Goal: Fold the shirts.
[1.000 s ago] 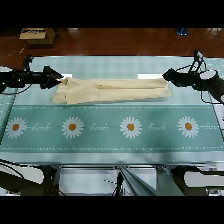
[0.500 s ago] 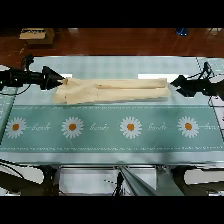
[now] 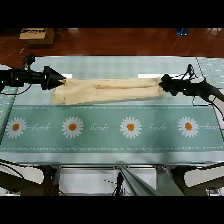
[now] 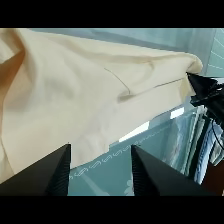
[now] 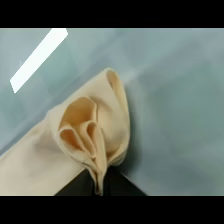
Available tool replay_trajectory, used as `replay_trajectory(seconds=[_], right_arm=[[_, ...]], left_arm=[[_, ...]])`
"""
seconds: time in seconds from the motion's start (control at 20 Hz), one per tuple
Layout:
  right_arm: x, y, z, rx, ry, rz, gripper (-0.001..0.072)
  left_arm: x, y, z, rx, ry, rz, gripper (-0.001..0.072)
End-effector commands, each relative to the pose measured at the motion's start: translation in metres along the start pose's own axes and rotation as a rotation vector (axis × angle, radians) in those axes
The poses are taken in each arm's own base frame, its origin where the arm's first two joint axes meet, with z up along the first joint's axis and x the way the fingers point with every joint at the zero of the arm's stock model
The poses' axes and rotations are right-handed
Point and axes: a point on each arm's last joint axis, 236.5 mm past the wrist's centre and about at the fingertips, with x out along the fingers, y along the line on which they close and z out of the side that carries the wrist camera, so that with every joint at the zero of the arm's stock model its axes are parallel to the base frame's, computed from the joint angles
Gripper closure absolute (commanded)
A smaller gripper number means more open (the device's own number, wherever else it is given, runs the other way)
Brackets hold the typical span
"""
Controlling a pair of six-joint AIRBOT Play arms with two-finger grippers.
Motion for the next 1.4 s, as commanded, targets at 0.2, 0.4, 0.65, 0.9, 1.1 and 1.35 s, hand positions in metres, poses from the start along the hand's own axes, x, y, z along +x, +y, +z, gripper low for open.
replay_trajectory(seconds=[0.2, 0.4, 0.65, 0.9, 1.1, 1.35], right_arm=[[-0.08, 0.083, 0.035, -0.286, -0.182, 0.084, 0.0684], [-0.163, 0.136, 0.025, -0.41, -0.219, 0.159, 0.0685], [-0.24, 0.139, -0.003, -0.464, -0.21, 0.08, 0.0684], [-0.288, 0.128, -0.032, -0.48, -0.183, 0.007, 0.0684], [-0.31, 0.128, -0.048, -0.47, -0.175, 0.01, 0.0684], [-0.33, 0.126, -0.072, -0.449, -0.138, 0.011, 0.0684]], left_arm=[[-0.002, -0.064, -0.004, 0.044, 0.011, -0.254, 0.0685], [0.011, -0.128, -0.029, 0.138, 0.07, -0.377, 0.0687], [0.078, -0.2, -0.092, 0.277, 0.183, -0.379, 0.0687], [0.152, -0.237, -0.159, 0.322, 0.27, -0.355, 0.0686], [0.196, -0.245, -0.219, 0.331, 0.373, -0.337, 0.0686], [0.238, -0.225, -0.256, 0.284, 0.445, -0.281, 0.0686]])
